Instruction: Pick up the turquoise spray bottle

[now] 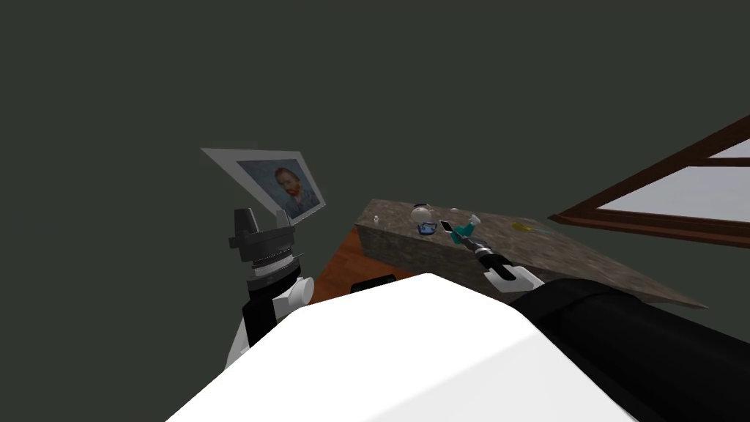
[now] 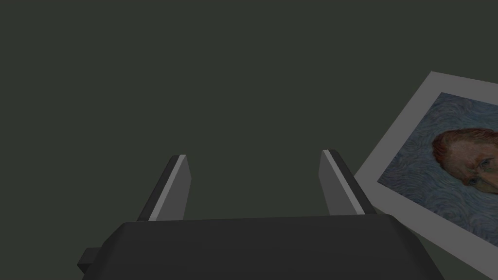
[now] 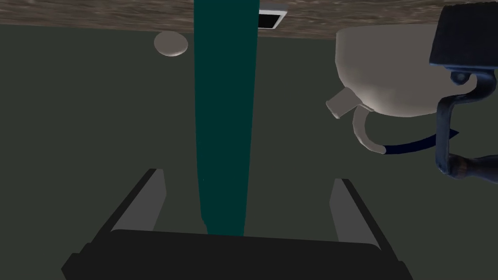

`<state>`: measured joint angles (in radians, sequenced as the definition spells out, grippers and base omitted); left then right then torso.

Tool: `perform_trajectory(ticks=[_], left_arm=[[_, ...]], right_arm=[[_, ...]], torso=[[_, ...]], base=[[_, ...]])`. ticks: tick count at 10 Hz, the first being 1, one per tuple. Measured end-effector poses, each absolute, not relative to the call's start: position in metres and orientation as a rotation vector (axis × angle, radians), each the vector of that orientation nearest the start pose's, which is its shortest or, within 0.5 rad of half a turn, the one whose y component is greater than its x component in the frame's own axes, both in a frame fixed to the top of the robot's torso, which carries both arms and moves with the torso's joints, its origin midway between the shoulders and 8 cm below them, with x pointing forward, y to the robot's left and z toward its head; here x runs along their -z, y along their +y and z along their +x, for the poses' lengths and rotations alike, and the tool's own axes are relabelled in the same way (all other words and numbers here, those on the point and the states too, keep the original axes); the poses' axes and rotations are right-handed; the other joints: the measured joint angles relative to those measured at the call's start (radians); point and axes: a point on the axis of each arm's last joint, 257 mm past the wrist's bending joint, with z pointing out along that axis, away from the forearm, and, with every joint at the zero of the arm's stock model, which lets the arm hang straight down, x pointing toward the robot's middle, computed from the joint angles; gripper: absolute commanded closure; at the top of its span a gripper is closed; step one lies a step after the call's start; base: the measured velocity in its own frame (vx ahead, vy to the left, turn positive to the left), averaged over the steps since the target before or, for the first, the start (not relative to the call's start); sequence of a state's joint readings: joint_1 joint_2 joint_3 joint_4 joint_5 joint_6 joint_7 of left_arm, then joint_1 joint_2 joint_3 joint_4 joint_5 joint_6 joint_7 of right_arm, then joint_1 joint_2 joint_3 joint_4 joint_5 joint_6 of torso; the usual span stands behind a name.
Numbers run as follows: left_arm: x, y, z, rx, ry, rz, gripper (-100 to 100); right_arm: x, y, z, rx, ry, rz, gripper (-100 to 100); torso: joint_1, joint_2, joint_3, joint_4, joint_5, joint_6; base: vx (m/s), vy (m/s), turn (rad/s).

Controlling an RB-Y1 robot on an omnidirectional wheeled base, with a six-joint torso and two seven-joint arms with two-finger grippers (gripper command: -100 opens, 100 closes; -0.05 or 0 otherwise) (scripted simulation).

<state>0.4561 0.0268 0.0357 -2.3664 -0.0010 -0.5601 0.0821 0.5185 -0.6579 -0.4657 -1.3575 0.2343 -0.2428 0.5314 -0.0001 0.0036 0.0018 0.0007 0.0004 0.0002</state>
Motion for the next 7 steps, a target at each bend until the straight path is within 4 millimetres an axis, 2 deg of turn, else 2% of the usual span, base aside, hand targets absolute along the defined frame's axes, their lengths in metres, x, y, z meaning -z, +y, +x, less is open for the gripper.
perform_trajectory(ticks=[2, 4, 5, 7], left_arm=[[-0.086, 0.274, 0.313, 1.401, 0.488, -0.506, 0], [-0.086, 0.274, 0.313, 1.401, 0.488, -0.506, 0], [-0.086, 0.274, 0.313, 1.401, 0.488, -0.506, 0], [-0.086, 0.274, 0.313, 1.401, 0.488, -0.506, 0]], right_arm=[[0.260, -0.688, 0.299, 0.346, 1.713, 0.438, -100], [0.265, -0.689, 0.321, 0.330, 1.719, 0.427, -100], [0.267, -0.689, 0.324, 0.327, 1.716, 0.434, -100], [0.270, -0.684, 0.342, 0.313, 1.724, 0.414, -100]], torso=[[0.000, -0.001, 0.000, 0.000, 0.000, 0.000], [0.000, 0.000, 0.000, 0.000, 0.000, 0.000], [0.000, -0.001, 0.000, 0.000, 0.000, 0.000], [0.001, 0.000, 0.000, 0.000, 0.000, 0.000]], base=[[-0.035, 0.014, -0.031], [-0.038, 0.011, -0.027], [-0.051, 0.017, -0.072], [-0.038, 0.015, -0.024]])
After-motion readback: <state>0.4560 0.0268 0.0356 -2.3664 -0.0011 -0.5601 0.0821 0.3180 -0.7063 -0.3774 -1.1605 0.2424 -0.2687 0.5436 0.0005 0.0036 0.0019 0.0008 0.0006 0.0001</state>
